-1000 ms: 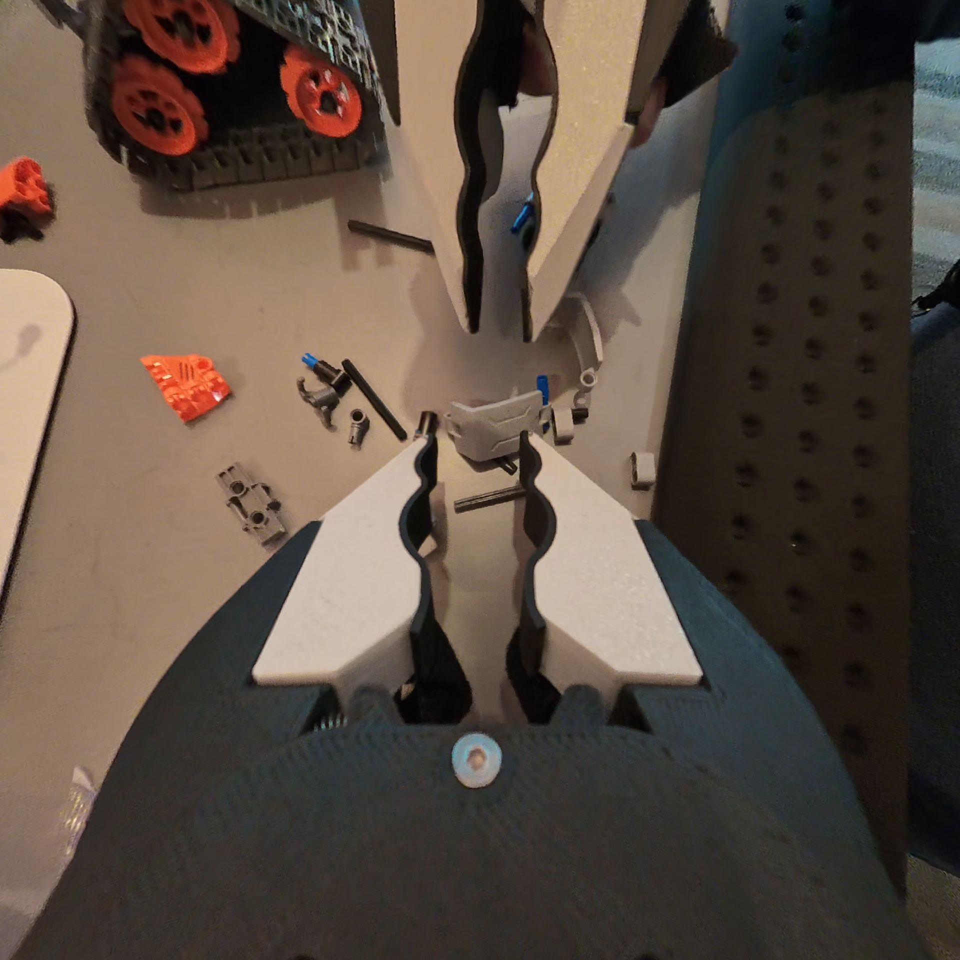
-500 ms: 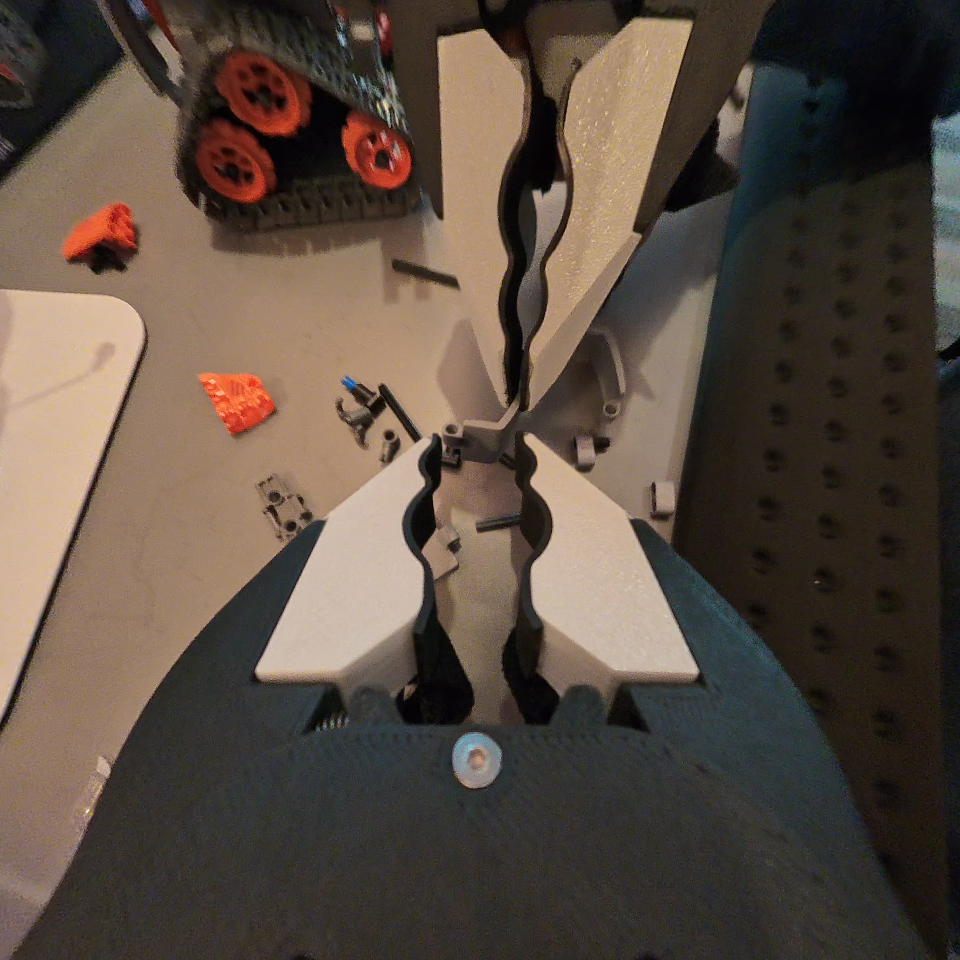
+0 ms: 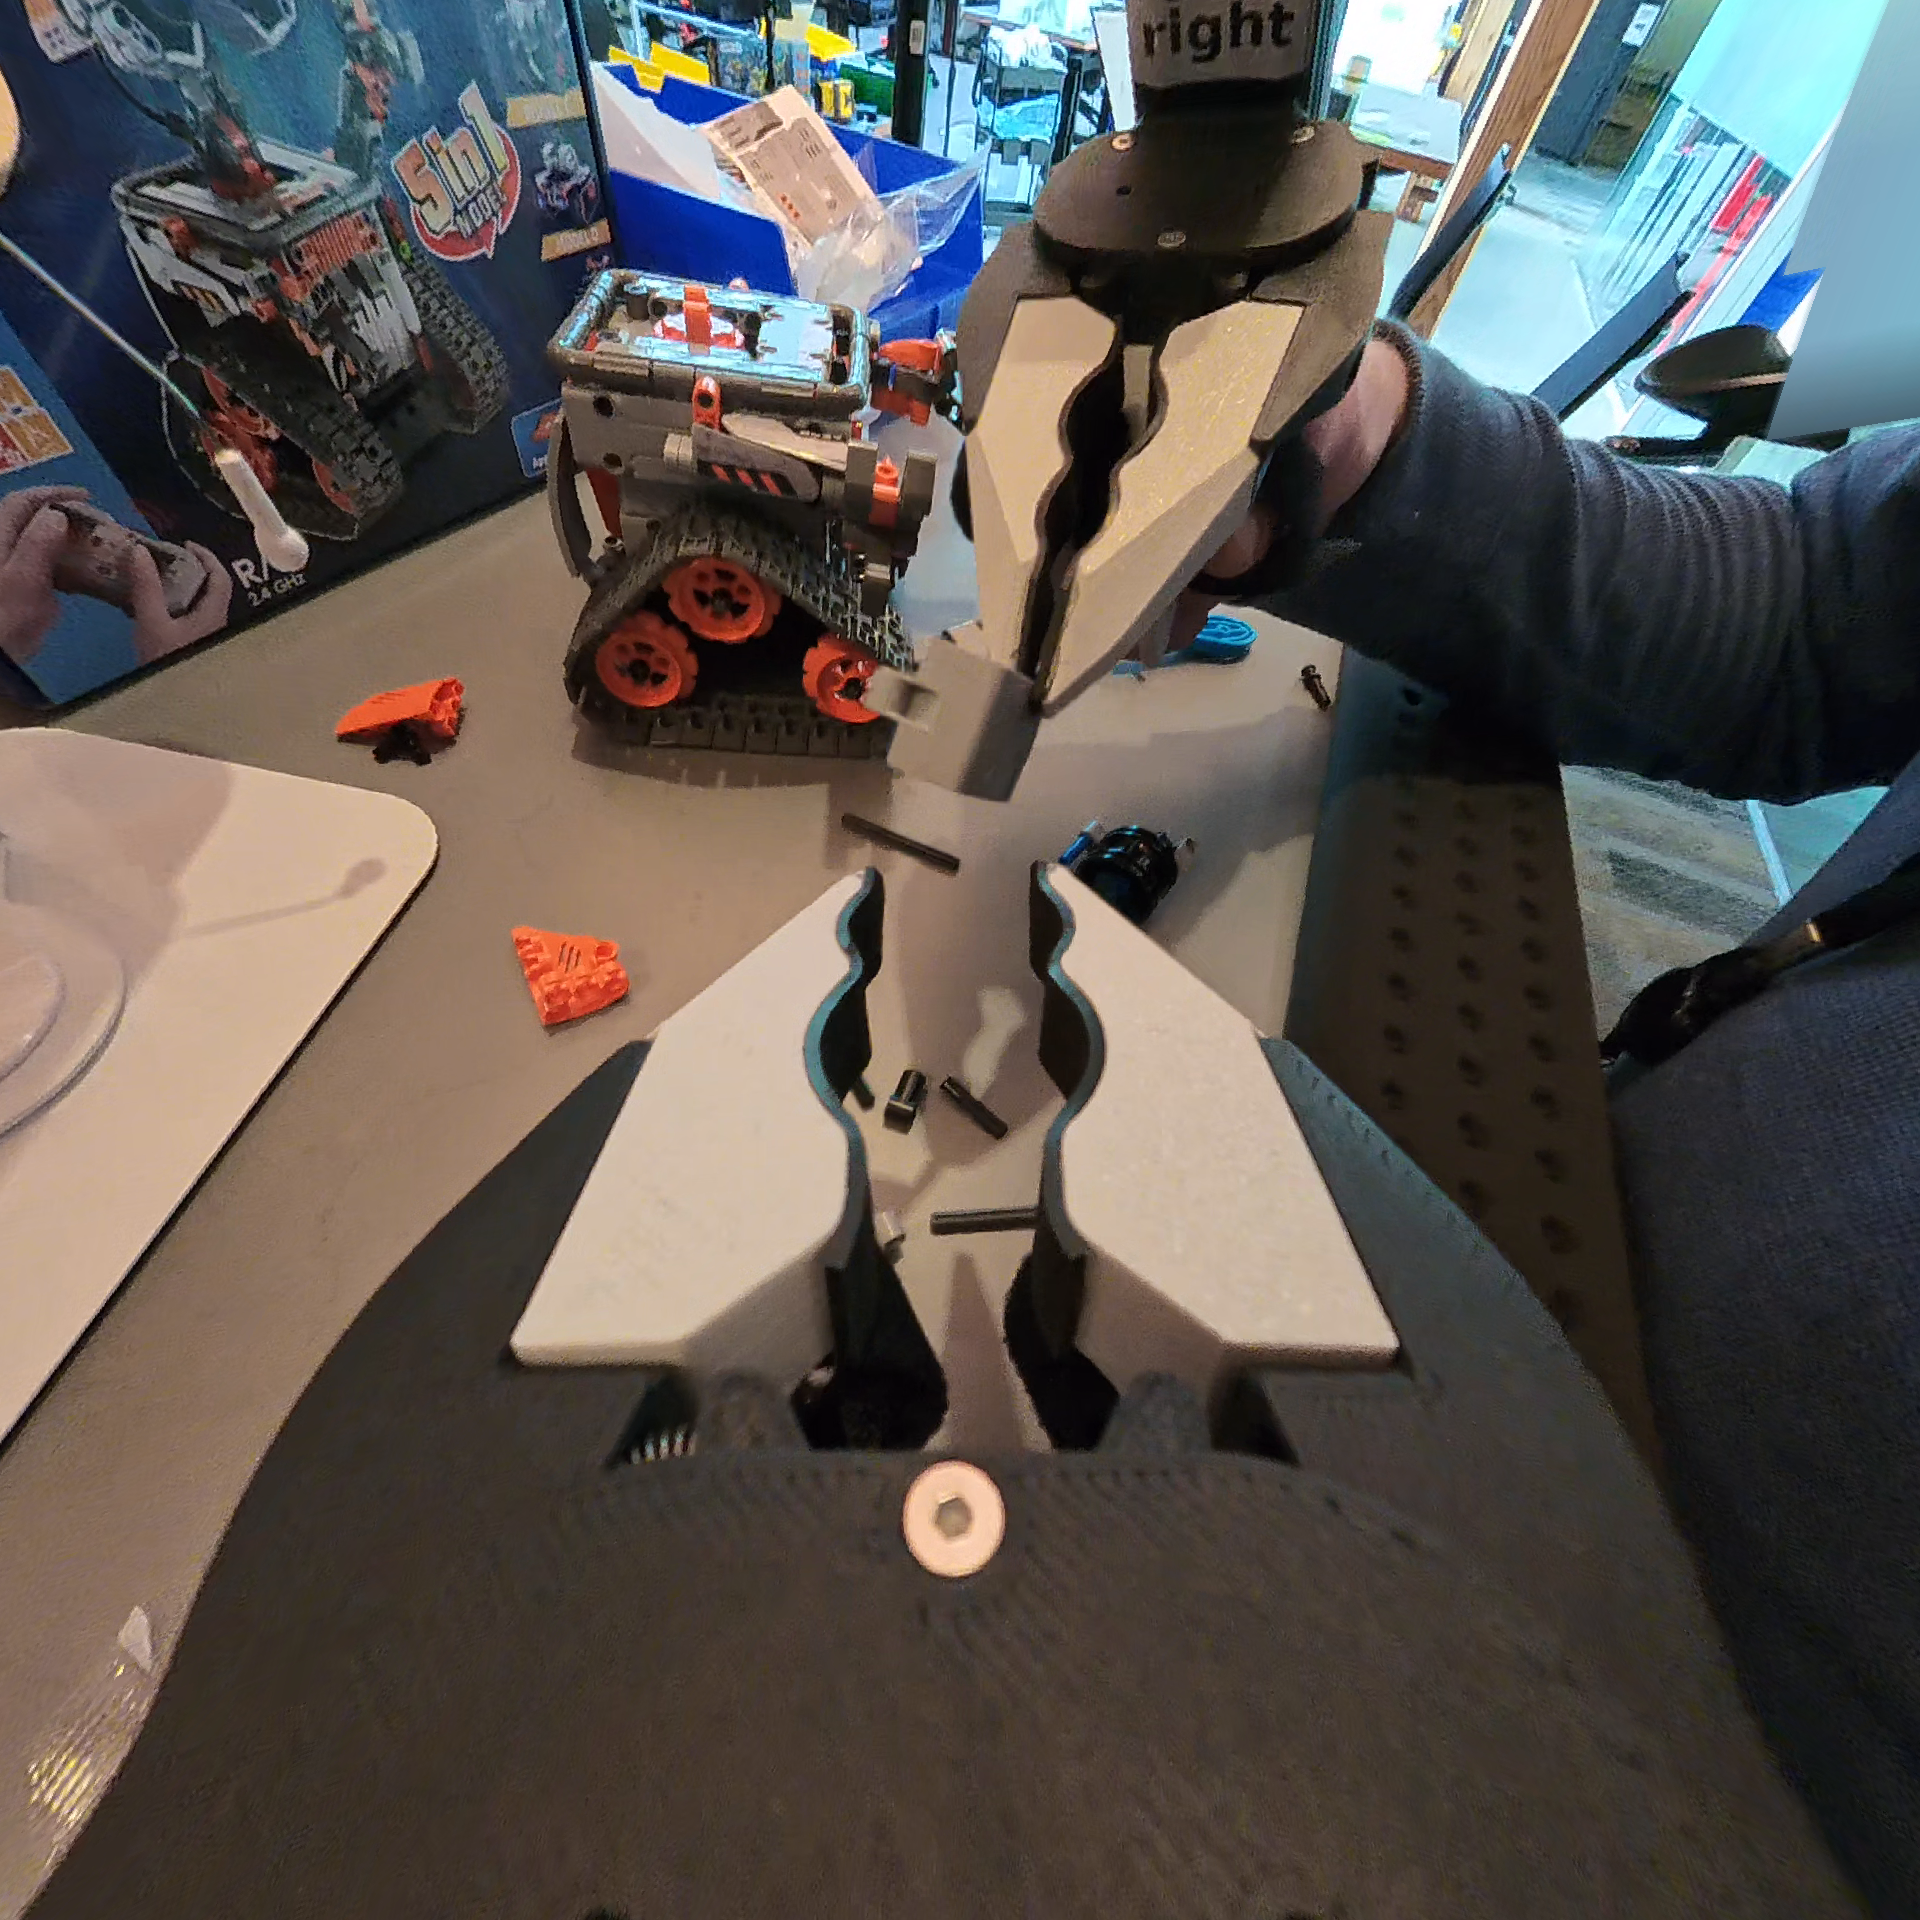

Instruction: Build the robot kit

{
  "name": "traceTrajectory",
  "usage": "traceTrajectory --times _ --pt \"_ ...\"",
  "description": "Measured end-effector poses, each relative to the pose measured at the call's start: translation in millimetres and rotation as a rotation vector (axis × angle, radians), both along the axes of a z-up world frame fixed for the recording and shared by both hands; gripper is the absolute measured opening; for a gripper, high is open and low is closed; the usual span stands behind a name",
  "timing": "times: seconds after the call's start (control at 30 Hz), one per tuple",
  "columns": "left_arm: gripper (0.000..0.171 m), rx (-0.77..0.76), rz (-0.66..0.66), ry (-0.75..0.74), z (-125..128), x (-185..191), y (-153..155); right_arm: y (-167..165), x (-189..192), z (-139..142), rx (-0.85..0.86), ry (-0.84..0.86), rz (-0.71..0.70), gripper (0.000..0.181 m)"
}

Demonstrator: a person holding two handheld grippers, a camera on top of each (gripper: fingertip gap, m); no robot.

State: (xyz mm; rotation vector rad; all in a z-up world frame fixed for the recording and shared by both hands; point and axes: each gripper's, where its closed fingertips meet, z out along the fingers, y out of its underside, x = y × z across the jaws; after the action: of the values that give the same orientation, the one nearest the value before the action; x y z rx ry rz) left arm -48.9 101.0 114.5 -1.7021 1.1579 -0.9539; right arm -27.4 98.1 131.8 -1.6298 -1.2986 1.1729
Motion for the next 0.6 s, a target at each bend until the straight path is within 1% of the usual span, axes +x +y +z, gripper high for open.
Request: traceTrajectory --times 0.1,0.23,0.4,0.47,0.53,0.6 --pt "0.025 -0.010 -0.011 -0.022 5.7 7.0 -4.3 -1.7 3.4 10.3 0.008 0.052 0.002 0.000" --pt "0.025 -0.064 -0.057 -0.137 23.1 21.8 -14.2 -6.2 6.8 25.7 0.065 0.128 0.004 0.000" --pt "0.020 -0.097 -0.090 -0.234 39.5 33.3 -20.1 -11.7 11.3 34.9 0.081 0.172 0.005 0.000" --pt "0.020 -0.079 -0.102 -0.232 40.9 38.9 -23.9 -16.4 12.7 36.6 0.088 0.172 0.010 0.000" --pt "0.017 -0.069 -0.123 -0.253 45.8 41.2 -29.0 -23.6 14.6 40.2 0.094 0.177 0.018 0.000" --pt "0.010 -0.080 -0.150 -0.278 48.9 41.8 -35.5 -30.4 17.5 42.9 0.099 0.185 0.013 0.000"
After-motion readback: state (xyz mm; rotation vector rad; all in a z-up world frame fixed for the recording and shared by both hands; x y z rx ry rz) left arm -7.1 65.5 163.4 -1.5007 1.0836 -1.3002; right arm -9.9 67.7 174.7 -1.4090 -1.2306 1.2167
